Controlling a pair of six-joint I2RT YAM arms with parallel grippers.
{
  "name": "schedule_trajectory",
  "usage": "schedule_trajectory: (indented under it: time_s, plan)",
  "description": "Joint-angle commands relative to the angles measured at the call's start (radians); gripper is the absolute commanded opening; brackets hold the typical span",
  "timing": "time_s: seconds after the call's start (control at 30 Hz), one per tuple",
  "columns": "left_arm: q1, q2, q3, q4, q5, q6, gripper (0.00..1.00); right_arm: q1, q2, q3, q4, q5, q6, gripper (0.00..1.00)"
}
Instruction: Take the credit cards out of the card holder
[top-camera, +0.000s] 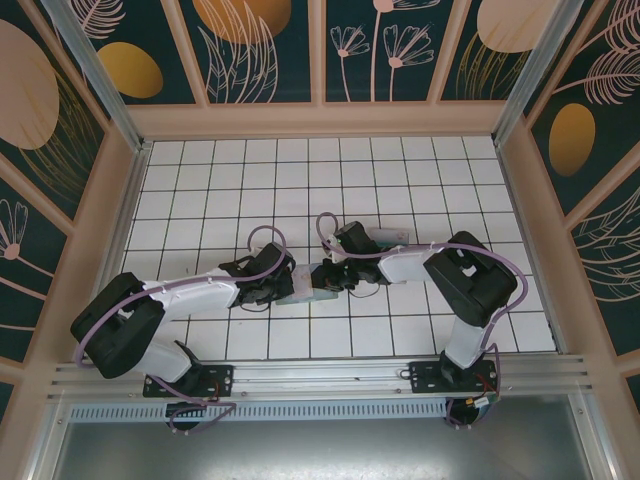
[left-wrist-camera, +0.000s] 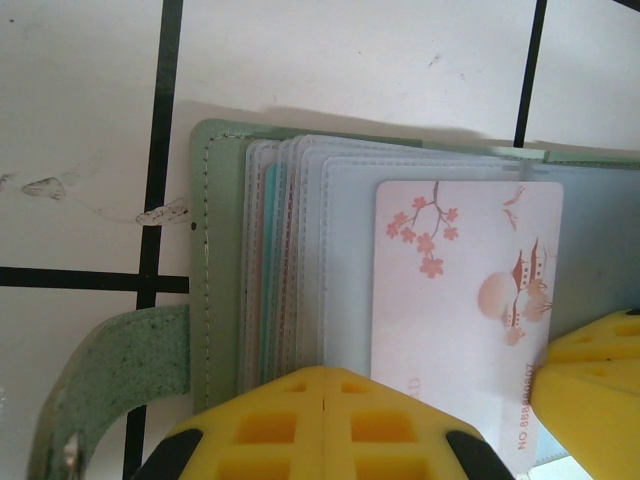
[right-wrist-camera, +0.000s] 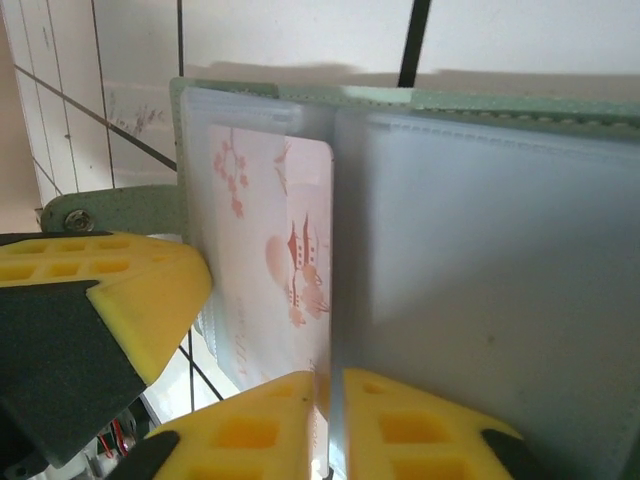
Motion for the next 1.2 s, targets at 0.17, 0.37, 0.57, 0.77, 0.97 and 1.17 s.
schedule_trajectory:
  time_s: [0.17, 0.37, 0.57, 0.77, 0.97, 1.17]
  plan:
    - [0.004, 0.042, -0.022, -0.084, -0.026, -0.001, 0.00, -0.003, 0.034, 0.040, 0.029, -0.021, -0.001, 0.12]
    - [0.004, 0.042, -0.021, -0.095, -0.037, -0.002, 0.00, -0.020, 0.010, 0.018, 0.003, 0.004, -0.010, 0.00]
    - [0.004, 0.035, -0.020, -0.108, -0.048, 0.001, 0.00, -0.060, -0.062, -0.010, -0.056, 0.024, -0.046, 0.00]
    - [0.004, 0.019, -0.008, -0.122, -0.061, 0.003, 0.00, -0.095, -0.119, -0.017, -0.120, 0.029, -0.088, 0.00]
    - [0.004, -0.018, 0.014, -0.135, -0.079, 0.006, 0.00, -0.107, -0.189, 0.030, -0.227, 0.065, -0.133, 0.00]
    - [0.004, -0.079, 0.063, -0.145, -0.102, 0.031, 0.00, -0.123, -0.261, 0.104, -0.345, 0.096, -0.188, 0.00]
